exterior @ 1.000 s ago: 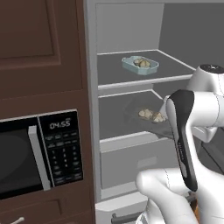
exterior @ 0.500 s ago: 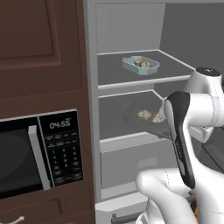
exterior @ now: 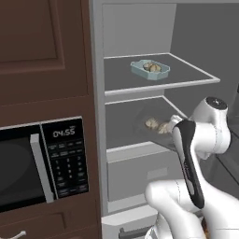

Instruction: Place two dumplings into each of the tupperware containers and then place the containers in the fridge.

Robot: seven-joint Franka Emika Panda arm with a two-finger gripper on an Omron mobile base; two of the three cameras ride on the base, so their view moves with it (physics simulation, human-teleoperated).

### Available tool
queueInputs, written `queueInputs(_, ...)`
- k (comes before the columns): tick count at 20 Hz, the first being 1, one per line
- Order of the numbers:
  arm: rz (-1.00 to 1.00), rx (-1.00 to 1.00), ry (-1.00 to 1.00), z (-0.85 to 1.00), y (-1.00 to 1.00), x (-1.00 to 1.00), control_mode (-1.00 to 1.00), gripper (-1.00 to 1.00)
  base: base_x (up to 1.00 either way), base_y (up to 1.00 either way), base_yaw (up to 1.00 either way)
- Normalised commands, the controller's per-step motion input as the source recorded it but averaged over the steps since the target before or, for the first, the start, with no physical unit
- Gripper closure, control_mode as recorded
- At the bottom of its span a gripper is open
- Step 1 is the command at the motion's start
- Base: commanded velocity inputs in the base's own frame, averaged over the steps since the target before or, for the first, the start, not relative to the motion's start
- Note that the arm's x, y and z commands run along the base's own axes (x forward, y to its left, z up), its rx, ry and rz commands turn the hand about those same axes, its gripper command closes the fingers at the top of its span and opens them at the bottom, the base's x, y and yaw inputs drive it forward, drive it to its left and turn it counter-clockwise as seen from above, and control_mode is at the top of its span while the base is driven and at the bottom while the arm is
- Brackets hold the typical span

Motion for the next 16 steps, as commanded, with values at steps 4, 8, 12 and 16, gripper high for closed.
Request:
queueInputs(4, 0.00, 0.15, -0.02, -0.04, -0.29, 1.00, -1.00, 1.00, 0.00, 0.00, 0.00)
queueInputs(8, 0.00, 0.10, 0.00, 0.00, -0.16, 0.99, -1.00, 1.00, 0.00, 0.00, 0.00)
queueInputs(12, 0.00, 0.03, 0.01, 0.00, -0.03, 0.75, -1.00, 1.00, 0.00, 0.00, 0.00)
queueInputs(16, 0.00, 0.01, 0.00, -0.21, 0.00, 0.74, -1.00, 1.00, 0.00, 0.00, 0.00)
